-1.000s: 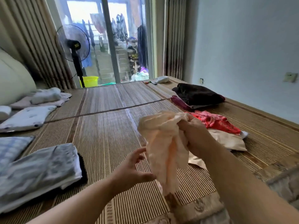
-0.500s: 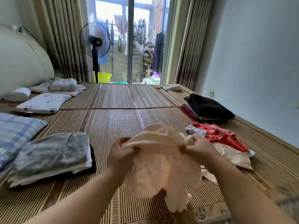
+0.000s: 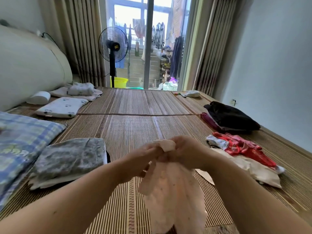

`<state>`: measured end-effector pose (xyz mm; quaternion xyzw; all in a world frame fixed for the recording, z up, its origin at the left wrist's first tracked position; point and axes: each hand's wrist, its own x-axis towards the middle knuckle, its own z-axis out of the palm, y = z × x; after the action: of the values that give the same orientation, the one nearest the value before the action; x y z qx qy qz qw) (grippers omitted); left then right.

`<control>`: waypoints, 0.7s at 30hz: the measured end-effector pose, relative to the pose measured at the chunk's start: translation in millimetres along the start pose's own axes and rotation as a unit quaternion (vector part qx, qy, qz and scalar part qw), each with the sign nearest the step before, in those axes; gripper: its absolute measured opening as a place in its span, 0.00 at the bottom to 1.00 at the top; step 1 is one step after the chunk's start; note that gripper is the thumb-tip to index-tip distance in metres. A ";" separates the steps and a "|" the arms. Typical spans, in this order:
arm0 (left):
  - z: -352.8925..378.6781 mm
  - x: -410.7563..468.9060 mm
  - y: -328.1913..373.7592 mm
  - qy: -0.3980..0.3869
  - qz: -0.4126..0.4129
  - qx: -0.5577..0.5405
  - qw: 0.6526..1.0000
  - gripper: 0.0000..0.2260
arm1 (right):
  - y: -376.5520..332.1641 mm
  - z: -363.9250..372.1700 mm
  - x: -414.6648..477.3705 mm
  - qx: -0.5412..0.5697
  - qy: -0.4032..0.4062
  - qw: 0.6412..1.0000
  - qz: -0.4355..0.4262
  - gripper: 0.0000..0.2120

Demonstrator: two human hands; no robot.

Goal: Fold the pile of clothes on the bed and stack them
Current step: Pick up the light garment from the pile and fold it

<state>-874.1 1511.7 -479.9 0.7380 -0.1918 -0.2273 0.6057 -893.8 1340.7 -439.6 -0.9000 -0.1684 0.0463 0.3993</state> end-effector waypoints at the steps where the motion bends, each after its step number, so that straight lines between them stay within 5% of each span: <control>1: -3.3 -2.9 -4.9 -0.038 -0.015 -0.013 0.999 0.15 | 0.0 -2.7 -1.4 0.032 0.015 0.999 -0.014 0.06; 4: -13.6 -7.3 -15.8 -0.072 0.026 0.075 0.994 0.08 | 3.2 -14.4 -6.5 0.162 0.089 0.983 -0.014 0.02; 7: -24.5 -2.7 -8.4 0.015 0.057 0.082 0.995 0.05 | 3.8 -33.6 -11.6 0.206 0.141 0.968 0.005 0.08; 12: -49.8 2.4 48.3 0.150 0.158 0.071 0.973 0.08 | -5.0 -65.1 -22.5 0.252 0.037 0.967 -0.006 0.09; 15: -61.7 1.9 85.4 0.152 0.183 0.183 0.954 0.09 | -9.2 -73.7 -18.5 0.217 -0.017 0.976 0.015 0.14; 17: -66.4 0.2 104.4 0.135 0.183 0.211 0.951 0.10 | -10.9 -76.9 -14.9 0.113 -0.030 0.992 0.040 0.08; 18: -68.5 -1.0 110.8 0.131 0.183 0.239 0.945 0.10 | -14.9 -78.7 -12.7 0.030 -0.025 0.998 0.050 0.03; 21: -73.4 -5.0 120.2 0.173 0.194 0.387 0.885 0.13 | -22.9 -82.1 -6.1 -0.074 0.045 0.995 0.050 0.12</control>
<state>-837.5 1550.5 -349.5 0.8893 -0.2965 0.1184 0.3276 -887.8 1295.2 -367.5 -0.9357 -0.1078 0.0131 0.3355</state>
